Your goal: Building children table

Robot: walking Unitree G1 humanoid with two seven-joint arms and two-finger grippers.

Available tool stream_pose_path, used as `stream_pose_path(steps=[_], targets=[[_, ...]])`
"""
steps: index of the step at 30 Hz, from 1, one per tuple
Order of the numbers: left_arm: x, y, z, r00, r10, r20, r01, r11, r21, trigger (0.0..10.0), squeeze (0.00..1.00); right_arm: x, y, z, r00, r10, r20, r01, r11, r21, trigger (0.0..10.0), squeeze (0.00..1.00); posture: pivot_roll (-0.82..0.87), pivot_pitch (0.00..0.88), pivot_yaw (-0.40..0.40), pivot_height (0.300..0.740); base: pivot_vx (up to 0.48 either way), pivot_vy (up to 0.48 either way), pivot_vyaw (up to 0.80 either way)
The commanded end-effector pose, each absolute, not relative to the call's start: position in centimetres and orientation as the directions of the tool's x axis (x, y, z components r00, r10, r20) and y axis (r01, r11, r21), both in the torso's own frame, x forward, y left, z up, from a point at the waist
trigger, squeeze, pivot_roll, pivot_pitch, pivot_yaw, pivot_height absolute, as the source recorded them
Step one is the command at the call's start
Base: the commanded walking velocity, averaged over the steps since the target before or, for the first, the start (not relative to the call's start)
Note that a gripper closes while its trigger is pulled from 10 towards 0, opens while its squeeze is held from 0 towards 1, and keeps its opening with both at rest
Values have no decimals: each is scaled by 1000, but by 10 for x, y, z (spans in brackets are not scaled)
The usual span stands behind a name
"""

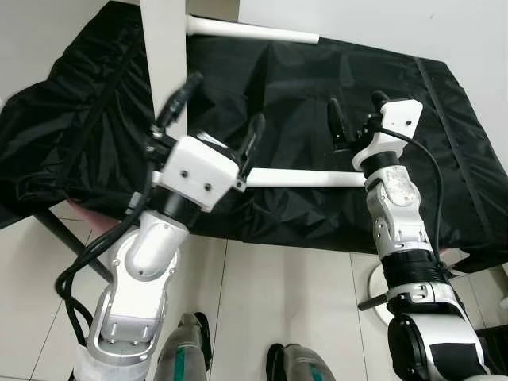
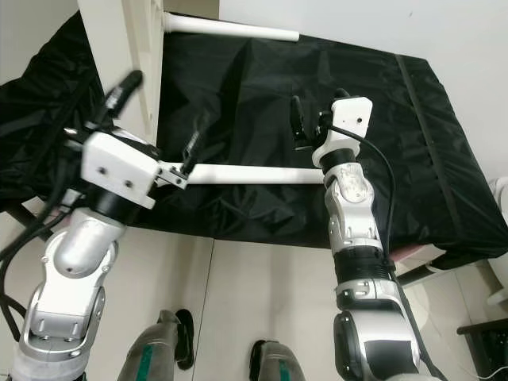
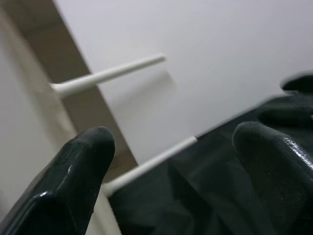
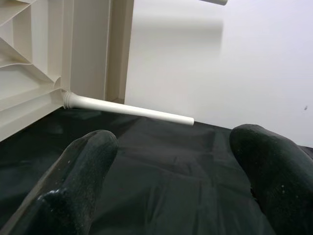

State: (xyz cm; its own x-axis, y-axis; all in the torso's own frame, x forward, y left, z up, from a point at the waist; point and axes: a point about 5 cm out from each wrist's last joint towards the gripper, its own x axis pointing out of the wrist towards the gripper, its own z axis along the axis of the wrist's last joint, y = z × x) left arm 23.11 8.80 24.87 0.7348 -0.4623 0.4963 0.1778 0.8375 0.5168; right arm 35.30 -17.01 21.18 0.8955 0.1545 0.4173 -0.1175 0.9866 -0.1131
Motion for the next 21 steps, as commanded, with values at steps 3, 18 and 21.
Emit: stream_pose_path(steps=[3,18,21], targets=[[238,71,238,720,-535,441,241,790,564,10000,0,352,-175,206,902,131,410,-98,990,-99,10000,0,55,97,-61,740,0,0,0],[262,41,190,765,-623,161,585,778,231,10000,0,355,-194,185,960,-63,274,105,984,-142,10000,0,26,93,-7,740,0,0,0],[261,42,187,759,-631,159,600,773,204,10000,0,355,-193,185,959,-61,276,102,985,-138,10000,0,26,93,-7,740,0,0,0]])
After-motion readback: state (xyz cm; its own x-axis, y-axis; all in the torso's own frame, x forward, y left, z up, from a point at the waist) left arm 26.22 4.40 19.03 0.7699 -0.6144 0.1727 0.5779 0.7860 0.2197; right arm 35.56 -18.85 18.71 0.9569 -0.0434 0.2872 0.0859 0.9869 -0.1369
